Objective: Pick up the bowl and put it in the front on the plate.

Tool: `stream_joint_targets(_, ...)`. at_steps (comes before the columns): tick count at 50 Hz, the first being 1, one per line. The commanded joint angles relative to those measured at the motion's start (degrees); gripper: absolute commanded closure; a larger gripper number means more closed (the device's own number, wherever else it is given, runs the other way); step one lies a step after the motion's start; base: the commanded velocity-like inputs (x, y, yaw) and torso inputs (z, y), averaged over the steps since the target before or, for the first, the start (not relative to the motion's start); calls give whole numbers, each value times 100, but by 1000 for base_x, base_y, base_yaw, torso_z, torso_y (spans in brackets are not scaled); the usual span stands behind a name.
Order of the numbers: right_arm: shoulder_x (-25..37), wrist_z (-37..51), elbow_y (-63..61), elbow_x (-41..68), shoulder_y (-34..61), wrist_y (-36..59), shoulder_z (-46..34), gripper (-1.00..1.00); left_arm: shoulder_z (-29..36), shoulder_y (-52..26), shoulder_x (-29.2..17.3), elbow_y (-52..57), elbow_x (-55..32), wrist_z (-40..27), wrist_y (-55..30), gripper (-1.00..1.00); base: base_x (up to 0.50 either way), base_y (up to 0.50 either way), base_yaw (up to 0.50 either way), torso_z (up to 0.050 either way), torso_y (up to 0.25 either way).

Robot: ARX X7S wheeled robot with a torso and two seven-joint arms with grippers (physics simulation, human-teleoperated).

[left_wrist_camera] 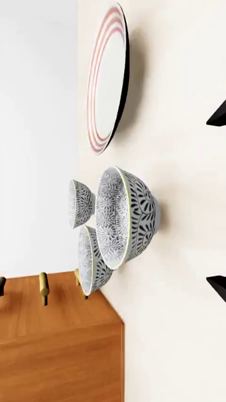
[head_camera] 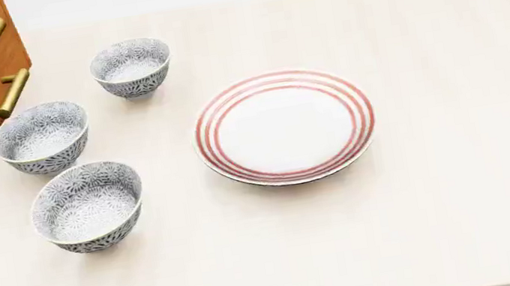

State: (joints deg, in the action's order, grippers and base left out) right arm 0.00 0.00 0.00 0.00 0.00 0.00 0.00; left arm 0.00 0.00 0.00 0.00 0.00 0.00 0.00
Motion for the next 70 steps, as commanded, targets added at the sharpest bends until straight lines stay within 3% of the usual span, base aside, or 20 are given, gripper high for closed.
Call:
stream_joint_targets(1, 86, 112, 26, 97, 6, -29, -114, -100, 109, -26, -88, -79, -85, -110, -31, -100, 0, 0, 0, 0, 0)
stream_joint_targets(25, 331, 444, 15, 360, 11, -19, -413, -100, 371, -52, -336, -126, -210, -590, 34, -100, 0, 0, 0, 0, 0)
stream_joint_targets(27, 366, 514, -108, 240, -39, -524, -449, -100, 468, 58, -405, 92, 279, -906, 574, -100, 0, 0, 0, 0, 0)
stream_joint_targets(30, 347, 788, -472, 185, -182, -2150, -263, -100, 404, 295, -491, 724, 869, -1434, 1556, -100, 0, 0, 0, 0, 0)
stream_joint_targets(34, 388, 1224, -763, -567, -371, -3824, -118, -100, 243, 490, -529, 1297, 1322, -1918, 2137, -100, 0, 0, 0, 0, 0)
stream_joint_targets(38, 424, 1316, -821, -783, -454, -4158, -159, -100, 197, 568, -533, 1538, 1431, -2067, 2218, -100, 0, 0, 0, 0, 0)
stream_joint_targets(46, 515, 1359, -828, -710, -434, -4004, -235, -100, 280, 589, -579, 1614, 1505, -2136, 2171, -100, 1, 0, 0, 0, 0)
stream_joint_targets(70, 686, 1492, -870, -779, -446, -3802, -470, -100, 458, 540, -744, 1497, 1396, -2277, 2051, -100, 499, 0, 0, 0, 0)
